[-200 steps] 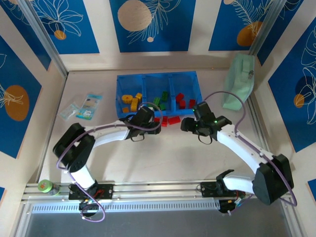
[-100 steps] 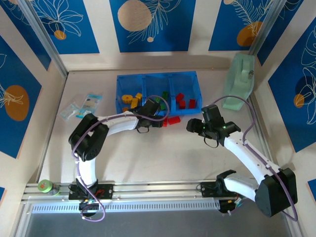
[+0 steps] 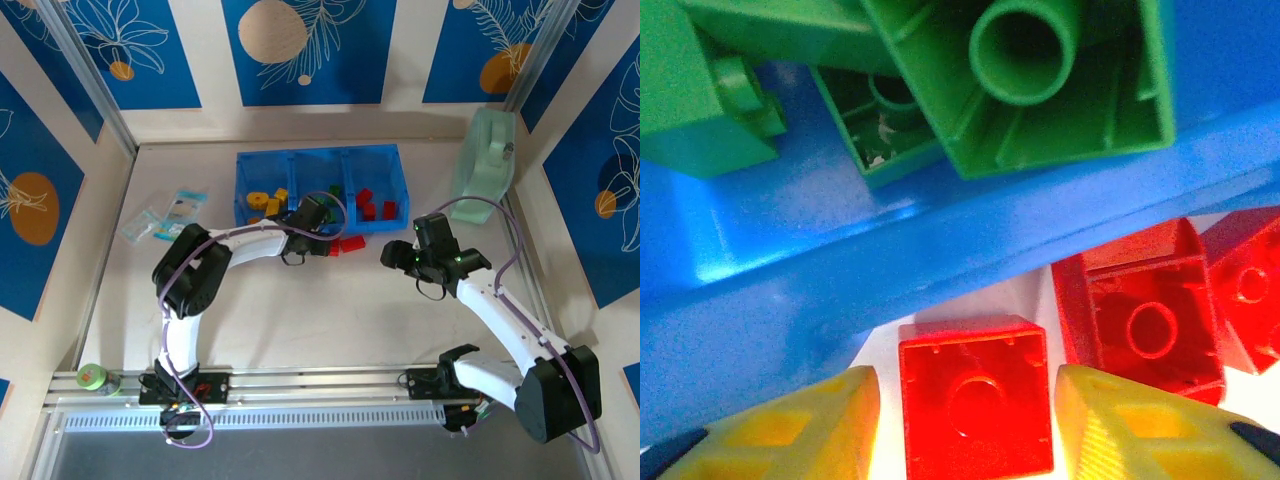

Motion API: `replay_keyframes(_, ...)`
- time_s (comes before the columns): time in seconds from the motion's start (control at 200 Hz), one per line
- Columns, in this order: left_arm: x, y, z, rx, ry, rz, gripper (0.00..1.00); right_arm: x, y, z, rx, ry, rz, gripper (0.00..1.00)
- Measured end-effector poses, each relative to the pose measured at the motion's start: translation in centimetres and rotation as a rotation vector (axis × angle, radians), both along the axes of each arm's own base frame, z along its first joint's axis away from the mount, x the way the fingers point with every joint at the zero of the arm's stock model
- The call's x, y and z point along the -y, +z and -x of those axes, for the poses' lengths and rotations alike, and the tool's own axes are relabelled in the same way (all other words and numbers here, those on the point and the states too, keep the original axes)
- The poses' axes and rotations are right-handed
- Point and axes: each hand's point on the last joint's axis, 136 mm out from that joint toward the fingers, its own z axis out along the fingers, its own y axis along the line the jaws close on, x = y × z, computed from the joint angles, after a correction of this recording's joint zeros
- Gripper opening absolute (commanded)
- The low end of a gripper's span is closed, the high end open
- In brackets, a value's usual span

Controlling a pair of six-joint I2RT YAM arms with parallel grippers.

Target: Sort the legos into containers by color

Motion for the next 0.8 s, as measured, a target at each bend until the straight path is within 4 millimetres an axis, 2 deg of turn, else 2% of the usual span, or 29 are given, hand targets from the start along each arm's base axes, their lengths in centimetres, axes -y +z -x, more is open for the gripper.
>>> replay_keyframes(0.2, -0.4, -0.3, 0.0, 0.004, -0.003, -0.028, 0.33, -0.1, 0.1, -0.1, 0.005, 0.002, -0.005, 0.70)
replay_keyframes(0.305, -0.7, -0.3, 0.1, 0.011, 0.003, -0.034, 0.30, -0.1, 0.1, -0.1, 0.006, 0.002, -0.006, 0.71)
replay_keyframes(0.52, -3.0, 0.2, 2.4, 0.006, 0.011, -0.063, 0.29, -0.2, 0.1, -0.1, 0.004, 0.006, -0.010, 0.71)
replay_keyframes(0.63, -4.4, 2.1, 3.7, 0.031, 0.016, -0.051, 0.29, -0.3, 0.1, -0.1, 0.006, 0.008, -0.014, 0.71)
replay_keyframes(0.8, -6.0, 7.0, 4.1, 0.125, 0.038, -0.003, 0.29, -0.6, 0.1, -0.1, 0.004, 0.016, -0.026, 0.70)
